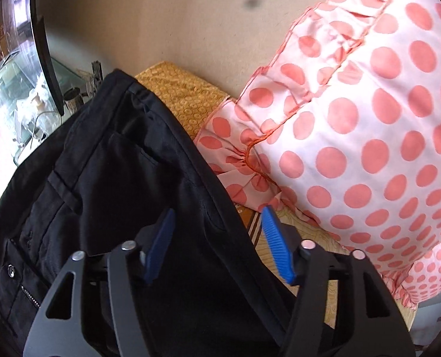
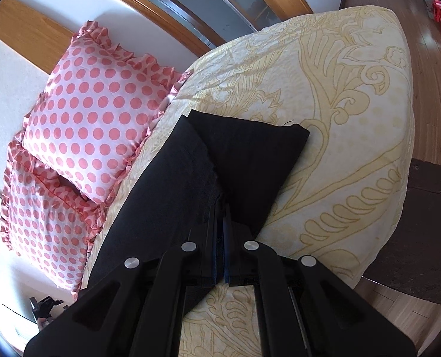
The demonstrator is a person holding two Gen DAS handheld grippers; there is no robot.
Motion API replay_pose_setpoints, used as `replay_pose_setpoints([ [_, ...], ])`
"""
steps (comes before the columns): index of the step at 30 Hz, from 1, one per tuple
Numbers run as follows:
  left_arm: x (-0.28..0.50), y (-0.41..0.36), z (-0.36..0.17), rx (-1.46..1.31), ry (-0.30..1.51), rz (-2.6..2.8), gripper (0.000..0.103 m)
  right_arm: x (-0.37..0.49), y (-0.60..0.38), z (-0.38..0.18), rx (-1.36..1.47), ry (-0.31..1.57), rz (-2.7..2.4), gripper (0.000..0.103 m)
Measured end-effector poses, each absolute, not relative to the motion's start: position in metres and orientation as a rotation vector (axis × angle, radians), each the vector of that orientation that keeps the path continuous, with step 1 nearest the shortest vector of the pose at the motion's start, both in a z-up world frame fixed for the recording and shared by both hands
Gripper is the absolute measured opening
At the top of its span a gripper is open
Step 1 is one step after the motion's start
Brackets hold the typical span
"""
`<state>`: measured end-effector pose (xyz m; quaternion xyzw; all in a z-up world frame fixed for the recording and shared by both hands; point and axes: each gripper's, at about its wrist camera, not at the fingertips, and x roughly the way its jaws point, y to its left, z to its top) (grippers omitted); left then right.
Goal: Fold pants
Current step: 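Grasp the pants waist near the pocket with the left tool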
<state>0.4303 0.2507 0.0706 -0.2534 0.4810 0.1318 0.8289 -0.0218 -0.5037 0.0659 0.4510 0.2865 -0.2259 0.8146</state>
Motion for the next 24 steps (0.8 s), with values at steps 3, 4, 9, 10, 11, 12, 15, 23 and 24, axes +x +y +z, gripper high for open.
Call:
replay_pose_setpoints([
  [3, 0.431, 0.259, 0.059, -0.599, 1.037, 0.276, 0.020, -0.021, -0.503, 0.067, 0.952, 0.616, -0.486, 0.003],
  [4, 0.428, 0.263, 0.057, -0.620, 1.032, 0.276, 0.013, -0.021, -0.503, 0.067, 0.948, 0.618, -0.486, 0.003],
  [9, 0.400, 0.268, 0.067, -0.621, 0.978, 0.261, 0.008, -0.020, -0.503, 0.068, 0.938, 0.625, -0.483, 0.003],
  [10, 0.395, 0.271, 0.072, -0.619, 0.959, 0.250, 0.008, -0.020, -0.504, 0.068, 0.940, 0.626, -0.481, 0.003],
  [11, 0.384, 0.273, 0.079, -0.619, 0.935, 0.240, 0.007, -0.019, -0.506, 0.069, 0.941, 0.626, -0.477, 0.003],
  [12, 0.375, 0.274, 0.087, -0.618, 0.914, 0.230, 0.007, -0.018, -0.507, 0.070, 0.938, 0.627, -0.473, 0.003],
  [15, 0.333, 0.277, 0.111, -0.611, 0.839, 0.187, 0.007, -0.013, -0.512, 0.079, 0.911, 0.614, -0.459, 0.003],
  [23, 0.164, 0.275, 0.144, -0.577, 0.661, 0.173, 0.007, 0.000, -0.528, 0.105, 0.838, 0.572, -0.457, 0.003],
  [24, 0.142, 0.273, 0.139, -0.569, 0.651, 0.191, 0.007, -0.001, -0.530, 0.104, 0.841, 0.571, -0.458, 0.003],
])
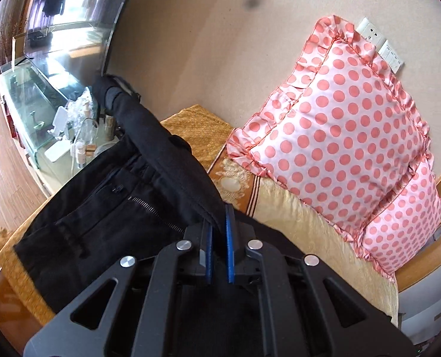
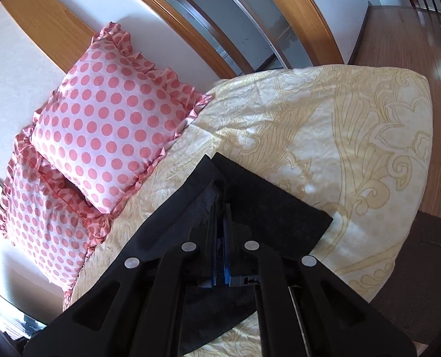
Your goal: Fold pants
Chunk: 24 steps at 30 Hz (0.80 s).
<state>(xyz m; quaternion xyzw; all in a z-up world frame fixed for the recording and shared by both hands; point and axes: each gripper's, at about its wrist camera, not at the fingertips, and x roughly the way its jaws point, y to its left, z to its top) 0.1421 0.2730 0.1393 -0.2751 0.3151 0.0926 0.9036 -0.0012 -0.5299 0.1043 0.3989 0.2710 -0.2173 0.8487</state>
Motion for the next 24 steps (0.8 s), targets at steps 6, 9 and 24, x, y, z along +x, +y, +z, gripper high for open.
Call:
replay_pose_setpoints([
  [6, 0.043, 0.272, 0.071, -0.646, 0.673, 0.285, 0.006, -0.010, -0.537, 0.093, 0.872, 0.588, -0.475, 0.003],
  [9, 0.025, 0.276, 0.040, -0.695, 0.695, 0.312, 0.007, -0.011, -0.538, 0.088, 0.880, 0.599, -0.481, 0.003],
  [24, 0.041, 0.328, 0.046, -0.734, 0.671, 0.453, 0.007, -0.010, -0.544, 0.095, 0.920, 0.570, -0.446, 0.003],
])
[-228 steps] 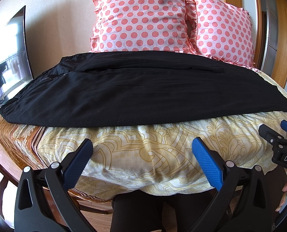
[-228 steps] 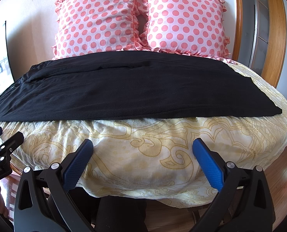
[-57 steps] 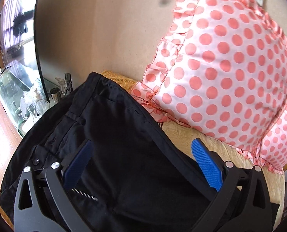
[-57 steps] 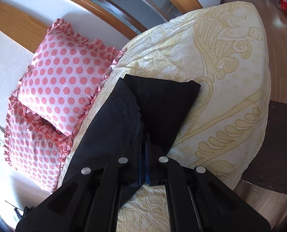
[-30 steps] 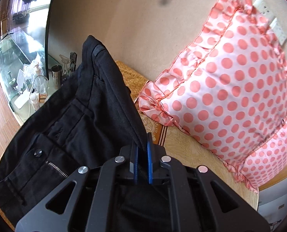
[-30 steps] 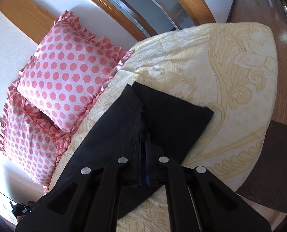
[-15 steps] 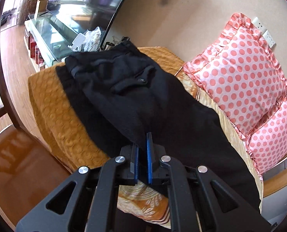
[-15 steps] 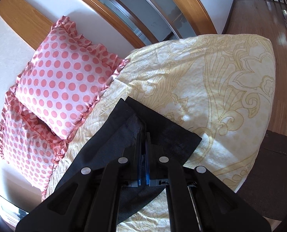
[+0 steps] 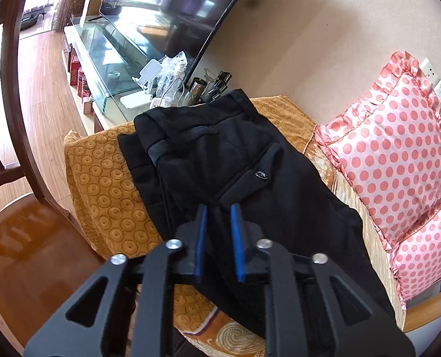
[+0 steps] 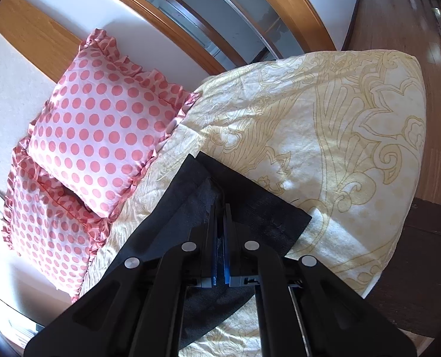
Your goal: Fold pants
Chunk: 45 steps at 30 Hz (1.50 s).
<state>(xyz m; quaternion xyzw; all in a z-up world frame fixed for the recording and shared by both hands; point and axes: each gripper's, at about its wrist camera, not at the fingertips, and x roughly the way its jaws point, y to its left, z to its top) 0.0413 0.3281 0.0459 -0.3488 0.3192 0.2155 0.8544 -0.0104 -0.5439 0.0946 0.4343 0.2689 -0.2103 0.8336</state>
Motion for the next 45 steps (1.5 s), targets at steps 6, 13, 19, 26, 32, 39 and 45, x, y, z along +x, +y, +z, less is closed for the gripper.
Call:
replay_pose_setpoints([
  [6, 0.036, 0.328, 0.055, -0.708, 0.648, 0.459, 0.001, -0.010, -0.552, 0.116, 0.938, 0.503, -0.417, 0.003],
  [13, 0.023, 0.329, 0.057, -0.704, 0.659, 0.450, 0.001, -0.027, -0.559, 0.111, 0.938, 0.519, -0.474, 0.003],
  [19, 0.032, 0.332, 0.049, -0.723, 0.706, 0.449, 0.004, -0.034, -0.563, 0.088, 0.997, 0.539, -0.494, 0.003],
  [26, 0.034, 0.327, 0.046, -0.702, 0.713, 0.477, 0.001, -0.031, -0.562, 0.098, 0.983, 0.525, -0.478, 0.003],
  [32, 0.011, 0.328, 0.058, -0.710, 0.667, 0.493, 0.001, -0.035, -0.560, 0.101, 0.960, 0.529, -0.485, 0.003],
  [39, 0.020, 0.320, 0.042, -0.627, 0.722, 0.525, 0.002, -0.036, -0.561, 0.075, 0.969, 0.593, -0.528, 0.003],
  [45, 0.012, 0.304, 0.061, -0.525, 0.660, 0.547, 0.057, -0.036, -0.558, 0.079, 0.949, 0.621, -0.523, 0.006],
])
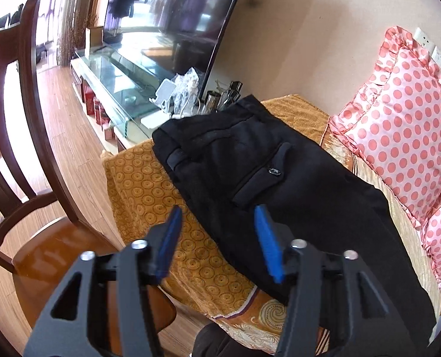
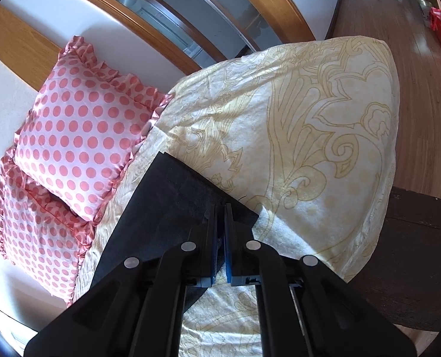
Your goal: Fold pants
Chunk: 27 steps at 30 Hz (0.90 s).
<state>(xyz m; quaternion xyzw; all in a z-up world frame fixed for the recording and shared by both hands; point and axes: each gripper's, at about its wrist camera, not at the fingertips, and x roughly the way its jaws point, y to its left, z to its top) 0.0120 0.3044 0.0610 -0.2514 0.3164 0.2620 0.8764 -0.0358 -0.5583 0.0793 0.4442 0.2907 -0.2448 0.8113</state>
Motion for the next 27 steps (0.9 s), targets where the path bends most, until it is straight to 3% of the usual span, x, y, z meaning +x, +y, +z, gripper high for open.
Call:
replay_pose_setpoints([
  [2, 0.011, 0.289, 0.071, -0.431, 0.632, 0.553, 0.061, -0.037, -0.554, 0.087, 0.898, 0.629, -0.548, 0.006],
  [6, 0.019, 0.244, 0.089, -0.267, 0.578, 0.497, 0.081, -0.034, -0.533, 0.120, 0.666, 0.600, -0.635, 0.018],
  [9, 0.034, 0.199, 0.093, -0.172, 0.566, 0.354, 0.086, -0.013, -0.508, 0.140, 0.506, 0.594, -0.585, 0.050],
  [18, 0.081, 0.065, 0.064, -0.021, 0.615, -0.090, 0.091, 0.135, -0.329, 0.130, 0.173, 0.818, 0.072, 0.047],
  [23, 0.088, 0.047, 0.043, -0.002, 0.651, -0.111, 0.092, 0.167, -0.247, 0.103, -0.011, 0.922, 0.212, 0.047],
  [27, 0.089, 0.061, 0.026, -0.063, 0.720, -0.108, 0.092, 0.161, -0.241, 0.073, -0.061, 1.056, 0.183, 0.047],
])
